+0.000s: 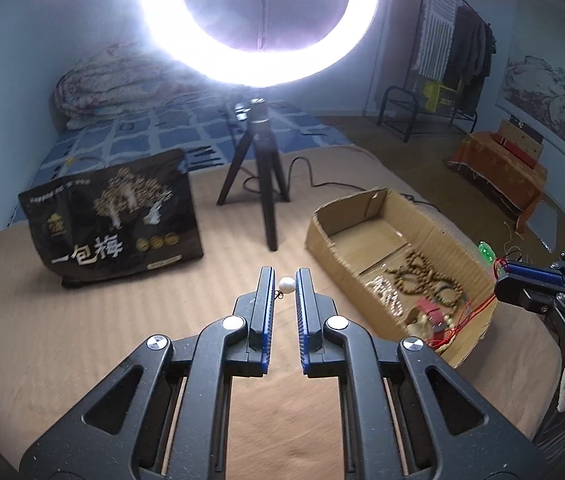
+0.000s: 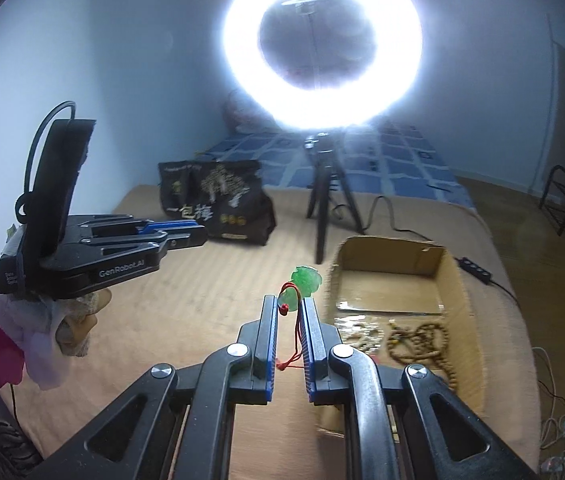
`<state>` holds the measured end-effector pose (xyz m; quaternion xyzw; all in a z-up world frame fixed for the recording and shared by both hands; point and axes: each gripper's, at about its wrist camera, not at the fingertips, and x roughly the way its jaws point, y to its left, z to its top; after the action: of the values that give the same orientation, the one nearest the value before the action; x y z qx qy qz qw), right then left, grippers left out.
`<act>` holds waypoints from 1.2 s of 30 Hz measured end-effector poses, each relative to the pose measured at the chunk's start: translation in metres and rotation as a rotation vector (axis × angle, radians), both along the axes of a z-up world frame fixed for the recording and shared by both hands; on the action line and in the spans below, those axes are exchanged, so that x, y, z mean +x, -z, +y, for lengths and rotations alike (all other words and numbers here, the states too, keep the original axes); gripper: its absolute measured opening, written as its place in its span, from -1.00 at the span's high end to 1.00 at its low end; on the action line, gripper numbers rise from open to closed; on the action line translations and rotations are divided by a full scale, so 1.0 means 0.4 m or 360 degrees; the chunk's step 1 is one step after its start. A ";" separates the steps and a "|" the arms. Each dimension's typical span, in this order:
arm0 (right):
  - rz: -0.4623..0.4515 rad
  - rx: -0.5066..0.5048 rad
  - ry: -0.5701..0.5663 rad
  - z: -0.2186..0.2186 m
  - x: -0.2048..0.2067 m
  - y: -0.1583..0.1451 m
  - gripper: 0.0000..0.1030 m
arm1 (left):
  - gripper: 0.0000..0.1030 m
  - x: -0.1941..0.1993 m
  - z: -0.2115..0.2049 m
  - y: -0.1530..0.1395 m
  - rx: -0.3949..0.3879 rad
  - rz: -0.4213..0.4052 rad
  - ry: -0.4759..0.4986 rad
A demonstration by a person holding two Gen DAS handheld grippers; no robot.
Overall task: Organize jewelry
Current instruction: 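Carry the jade pendant and pearl earring over the cardboard box with both tools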
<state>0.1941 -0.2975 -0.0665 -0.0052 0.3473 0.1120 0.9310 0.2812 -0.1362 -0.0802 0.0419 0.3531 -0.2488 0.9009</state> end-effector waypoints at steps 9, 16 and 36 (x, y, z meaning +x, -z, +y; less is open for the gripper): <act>0.0005 -0.0014 0.0103 -0.105 -0.021 -0.003 0.82 | 0.83 0.019 -0.094 -0.010 -0.0010 -0.0012 0.0048; 0.0026 0.0005 0.0159 -0.165 -0.023 0.008 0.82 | 0.83 0.038 -0.180 -0.004 -0.0007 -0.0008 0.0087; 0.0134 0.0007 0.0212 -0.226 -0.005 0.070 0.82 | 0.83 0.109 -0.339 0.061 0.0008 0.0101 0.0087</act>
<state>0.1919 -0.3879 -0.0947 0.0248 0.3855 0.0506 0.9210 0.3248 -0.2718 -0.1044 0.0457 0.3808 -0.2736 0.8821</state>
